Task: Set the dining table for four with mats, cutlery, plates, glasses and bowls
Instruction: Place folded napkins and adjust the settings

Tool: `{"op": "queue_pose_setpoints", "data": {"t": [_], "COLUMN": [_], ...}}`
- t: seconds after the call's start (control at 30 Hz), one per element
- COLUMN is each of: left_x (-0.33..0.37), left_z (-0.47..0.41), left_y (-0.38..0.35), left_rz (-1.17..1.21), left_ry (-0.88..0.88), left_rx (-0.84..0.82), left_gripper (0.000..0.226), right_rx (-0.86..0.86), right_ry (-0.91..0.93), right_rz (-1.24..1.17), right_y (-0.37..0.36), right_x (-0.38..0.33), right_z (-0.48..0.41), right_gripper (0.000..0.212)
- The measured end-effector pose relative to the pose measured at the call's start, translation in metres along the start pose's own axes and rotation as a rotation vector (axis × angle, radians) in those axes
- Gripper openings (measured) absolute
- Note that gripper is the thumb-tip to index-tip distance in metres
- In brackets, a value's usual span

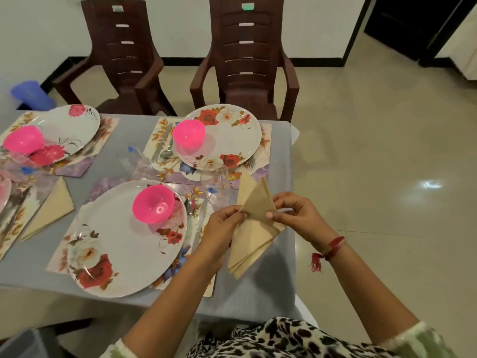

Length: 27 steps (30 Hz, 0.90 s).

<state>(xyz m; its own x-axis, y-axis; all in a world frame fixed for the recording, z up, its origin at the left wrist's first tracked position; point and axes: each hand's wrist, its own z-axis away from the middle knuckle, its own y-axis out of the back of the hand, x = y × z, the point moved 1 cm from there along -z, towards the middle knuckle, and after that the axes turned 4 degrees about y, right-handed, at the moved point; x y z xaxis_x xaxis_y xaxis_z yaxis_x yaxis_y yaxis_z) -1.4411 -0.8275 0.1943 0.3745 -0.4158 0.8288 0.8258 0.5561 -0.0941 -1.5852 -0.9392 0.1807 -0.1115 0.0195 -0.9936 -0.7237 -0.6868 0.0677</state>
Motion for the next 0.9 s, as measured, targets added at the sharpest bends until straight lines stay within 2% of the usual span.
{"op": "queue_pose_setpoints", "data": {"t": [0.1, 0.2, 0.27, 0.33, 0.43, 0.53, 0.63, 0.73, 0.9], "left_x": [-0.005, -0.011, -0.014, -0.016, -0.021, -0.031, -0.04, -0.045, -0.042], "left_z": [0.0, -0.001, -0.001, 0.001, 0.007, 0.013, 0.018, 0.022, 0.02], "left_y": [0.0, 0.009, 0.022, 0.04, 0.062, 0.082, 0.094, 0.097, 0.095], "left_rz": [0.05, 0.091, 0.101, 0.052, 0.003, -0.013, 0.018, 0.011, 0.03], "left_ry": [0.004, 0.027, 0.019, -0.004, -0.015, 0.009, 0.038, 0.071, 0.071], "left_rx": [0.018, 0.093, 0.148, 0.202, 0.279, 0.324, 0.332, 0.308, 0.267], "left_gripper": [0.015, 0.017, 0.017, 0.019, 0.024, 0.024, 0.024, 0.03, 0.037], "right_rx": [0.01, 0.068, 0.104, 0.068, -0.072, -0.149, -0.113, -0.075, 0.043], "right_ry": [-0.008, -0.023, -0.12, -0.244, -0.392, -0.448, -0.438, -0.384, -0.379], "right_rz": [-0.04, -0.167, -0.258, -0.27, -0.053, 0.214, 0.384, 0.518, 0.582], "right_y": [0.003, 0.003, 0.005, 0.006, 0.002, -0.003, -0.006, -0.016, -0.037], "right_x": [0.01, 0.015, 0.023, 0.034, 0.06, 0.082, 0.08, 0.073, 0.077], "right_z": [0.003, 0.002, -0.005, -0.014, -0.024, -0.034, -0.043, -0.047, -0.043], "right_gripper": [0.022, 0.012, 0.007, 0.012, 0.018, 0.016, 0.003, 0.026, 0.038]}}
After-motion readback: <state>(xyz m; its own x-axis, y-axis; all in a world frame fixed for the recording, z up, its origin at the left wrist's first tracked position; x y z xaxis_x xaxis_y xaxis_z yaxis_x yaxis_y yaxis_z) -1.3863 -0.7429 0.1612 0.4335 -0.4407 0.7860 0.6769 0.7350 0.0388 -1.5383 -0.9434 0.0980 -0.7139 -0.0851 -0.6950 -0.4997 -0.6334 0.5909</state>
